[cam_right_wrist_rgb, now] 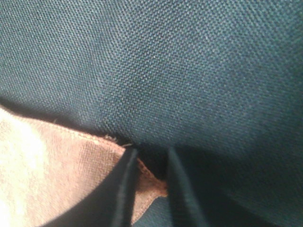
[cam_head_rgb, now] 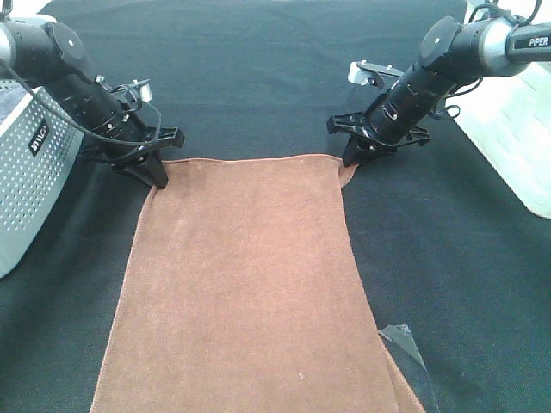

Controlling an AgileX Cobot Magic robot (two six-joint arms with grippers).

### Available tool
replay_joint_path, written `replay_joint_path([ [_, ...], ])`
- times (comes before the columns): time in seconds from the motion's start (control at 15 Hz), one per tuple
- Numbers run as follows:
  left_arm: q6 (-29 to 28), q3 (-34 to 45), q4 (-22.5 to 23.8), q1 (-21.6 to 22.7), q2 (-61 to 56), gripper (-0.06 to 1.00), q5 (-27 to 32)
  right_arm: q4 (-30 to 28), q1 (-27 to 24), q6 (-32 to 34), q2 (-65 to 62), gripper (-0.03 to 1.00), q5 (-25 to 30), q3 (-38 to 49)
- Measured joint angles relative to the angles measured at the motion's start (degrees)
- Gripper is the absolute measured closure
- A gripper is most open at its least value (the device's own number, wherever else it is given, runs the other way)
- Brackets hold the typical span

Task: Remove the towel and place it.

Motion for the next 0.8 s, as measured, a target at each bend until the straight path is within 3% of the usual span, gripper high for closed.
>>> replay_joint_path([
  [0.13,0.00,0.00,0.00,0.00,0.00,0.92,0.00,-0.63,0.06,0.69,0.00,0.80,-0.06,0.00],
  [0.27,0.00,0.00,0.00,0.00,0.00,0.92,0.00,-1.15,0.06,0.97,0.00,0.96,-0.11,0.00],
  [0.53,0.23,0.00,0.00,0.00,0.00,0.94,-0.23,-3.27,0.23,0.97,0.52,0.97,1.72,-2.06],
  [0.8,0.46,-3.44,2.01,0.00,0.63,0.94,0.86,-12.03,1.15,1.03,2.69,0.97,10.14,-11.17],
])
